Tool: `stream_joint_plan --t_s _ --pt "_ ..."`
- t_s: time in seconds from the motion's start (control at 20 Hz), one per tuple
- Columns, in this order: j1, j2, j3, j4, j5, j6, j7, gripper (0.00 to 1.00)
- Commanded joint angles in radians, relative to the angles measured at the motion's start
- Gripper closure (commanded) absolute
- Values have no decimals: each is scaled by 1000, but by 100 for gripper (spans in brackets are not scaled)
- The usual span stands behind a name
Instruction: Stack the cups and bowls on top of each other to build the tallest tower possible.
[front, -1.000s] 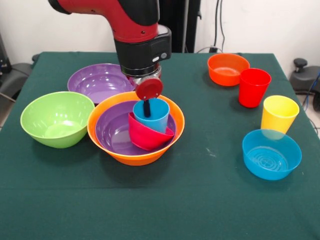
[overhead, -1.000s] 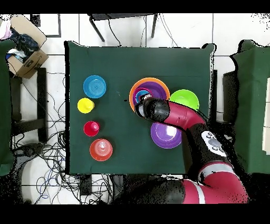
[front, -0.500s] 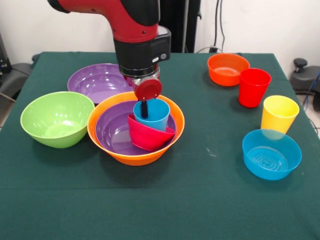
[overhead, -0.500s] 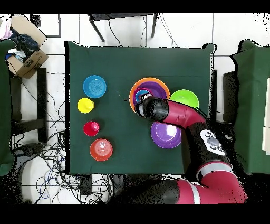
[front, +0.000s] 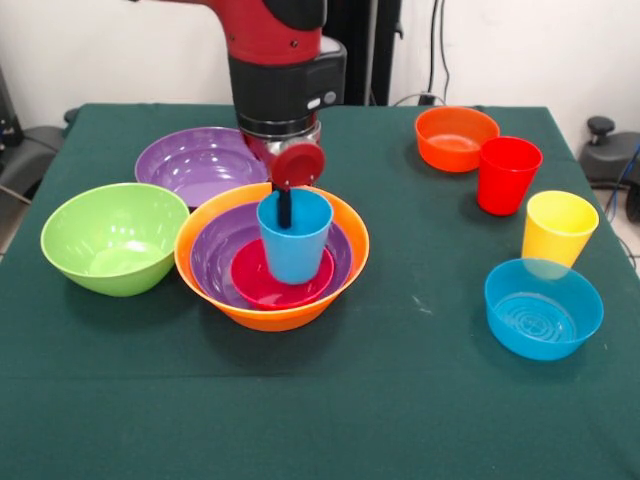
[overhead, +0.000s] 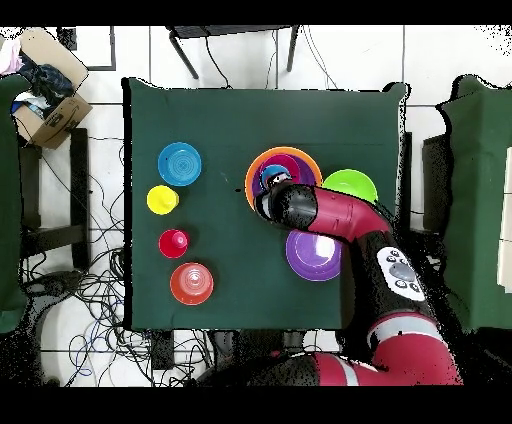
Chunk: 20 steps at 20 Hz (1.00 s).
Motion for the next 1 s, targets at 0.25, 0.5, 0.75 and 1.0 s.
stream_joint_plan --t_s 0.25,0.5,0.75,1.0 --pt "36 -50 -1 -26 -49 88 -61 100" --pt "58 -25 -13 -31 -46 60 -36 100" --pt "64 -13 -15 -26 -41 42 -33 100" --pt "47 40 17 -15 -30 27 -44 100"
